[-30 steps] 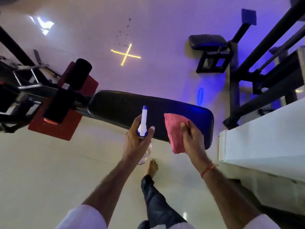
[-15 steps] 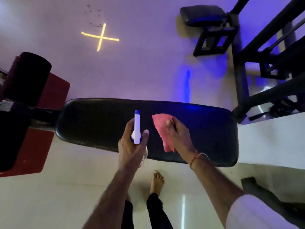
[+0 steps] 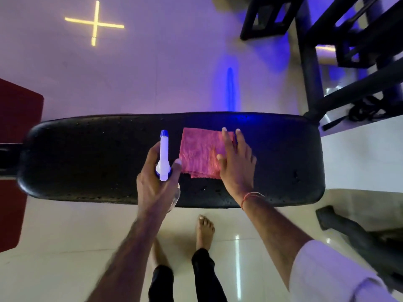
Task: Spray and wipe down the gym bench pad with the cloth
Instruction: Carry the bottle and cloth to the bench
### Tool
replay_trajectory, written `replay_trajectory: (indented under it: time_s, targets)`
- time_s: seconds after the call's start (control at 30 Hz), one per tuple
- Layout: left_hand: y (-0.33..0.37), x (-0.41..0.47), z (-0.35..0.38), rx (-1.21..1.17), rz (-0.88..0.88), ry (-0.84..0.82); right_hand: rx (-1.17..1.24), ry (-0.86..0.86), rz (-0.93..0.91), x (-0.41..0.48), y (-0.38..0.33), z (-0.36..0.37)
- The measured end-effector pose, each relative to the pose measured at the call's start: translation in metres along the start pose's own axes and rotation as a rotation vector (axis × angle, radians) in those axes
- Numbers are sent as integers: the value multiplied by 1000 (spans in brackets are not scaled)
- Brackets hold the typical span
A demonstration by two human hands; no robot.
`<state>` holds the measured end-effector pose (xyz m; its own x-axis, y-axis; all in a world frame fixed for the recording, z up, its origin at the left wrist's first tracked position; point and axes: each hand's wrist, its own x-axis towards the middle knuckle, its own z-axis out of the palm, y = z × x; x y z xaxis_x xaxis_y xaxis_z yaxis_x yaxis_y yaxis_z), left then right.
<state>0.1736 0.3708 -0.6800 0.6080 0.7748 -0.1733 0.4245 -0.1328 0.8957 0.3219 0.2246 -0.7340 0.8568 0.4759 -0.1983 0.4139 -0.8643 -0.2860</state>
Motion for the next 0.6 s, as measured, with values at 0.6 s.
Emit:
replay_trajectory:
  time_s: [0.6]
  targets:
    - [-15, -33, -57, -80, -207, 162, -66, -314, -468, -13, -93, 16]
